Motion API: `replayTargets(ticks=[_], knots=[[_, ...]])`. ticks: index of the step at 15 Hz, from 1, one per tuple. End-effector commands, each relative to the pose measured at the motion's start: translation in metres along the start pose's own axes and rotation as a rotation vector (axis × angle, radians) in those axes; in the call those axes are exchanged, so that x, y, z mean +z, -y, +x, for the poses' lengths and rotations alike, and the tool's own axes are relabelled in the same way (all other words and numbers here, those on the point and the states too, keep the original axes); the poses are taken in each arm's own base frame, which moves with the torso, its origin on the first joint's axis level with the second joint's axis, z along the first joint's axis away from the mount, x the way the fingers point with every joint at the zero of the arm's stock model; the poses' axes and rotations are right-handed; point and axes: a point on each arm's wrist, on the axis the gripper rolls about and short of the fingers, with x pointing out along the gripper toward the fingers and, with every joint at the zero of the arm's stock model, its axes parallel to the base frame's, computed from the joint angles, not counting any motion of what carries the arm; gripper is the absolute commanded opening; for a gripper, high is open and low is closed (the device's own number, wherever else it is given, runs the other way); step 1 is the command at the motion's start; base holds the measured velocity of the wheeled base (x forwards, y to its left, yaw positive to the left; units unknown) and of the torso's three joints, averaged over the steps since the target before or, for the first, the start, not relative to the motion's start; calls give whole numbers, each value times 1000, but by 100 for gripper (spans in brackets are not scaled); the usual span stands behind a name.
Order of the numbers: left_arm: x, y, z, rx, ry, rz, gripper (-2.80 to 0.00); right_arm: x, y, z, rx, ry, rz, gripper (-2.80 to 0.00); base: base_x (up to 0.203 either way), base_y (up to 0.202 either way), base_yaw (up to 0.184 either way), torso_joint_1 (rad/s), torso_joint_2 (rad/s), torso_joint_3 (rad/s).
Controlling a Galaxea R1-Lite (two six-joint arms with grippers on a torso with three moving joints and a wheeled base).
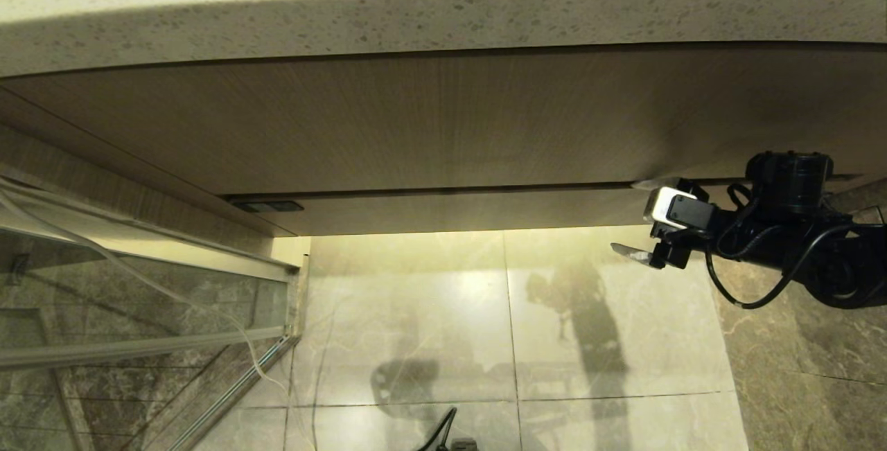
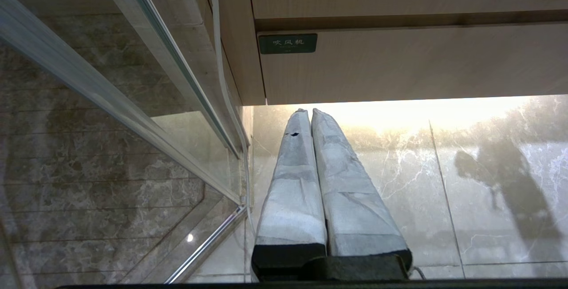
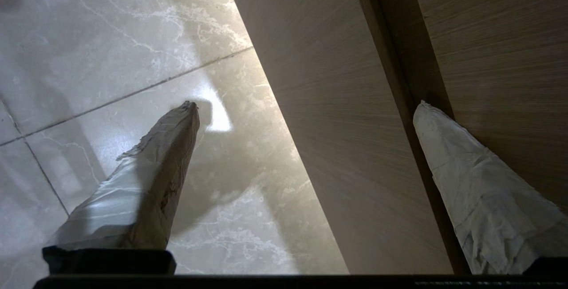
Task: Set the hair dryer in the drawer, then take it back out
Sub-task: Pull open the drawer
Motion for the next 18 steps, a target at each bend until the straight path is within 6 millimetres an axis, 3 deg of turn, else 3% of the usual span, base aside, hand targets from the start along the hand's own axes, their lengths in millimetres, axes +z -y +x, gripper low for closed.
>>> replayTargets(ticks=[1,18], knots=[[-12,0,1,0,-39,0,-280,-1,-1,1,0,5,-8,0,0,0,0,0,0,0],[-12,0,1,0,-39,1,-280,-11,-5,16,-38,26,37,0,0,0,0,0,0,0]])
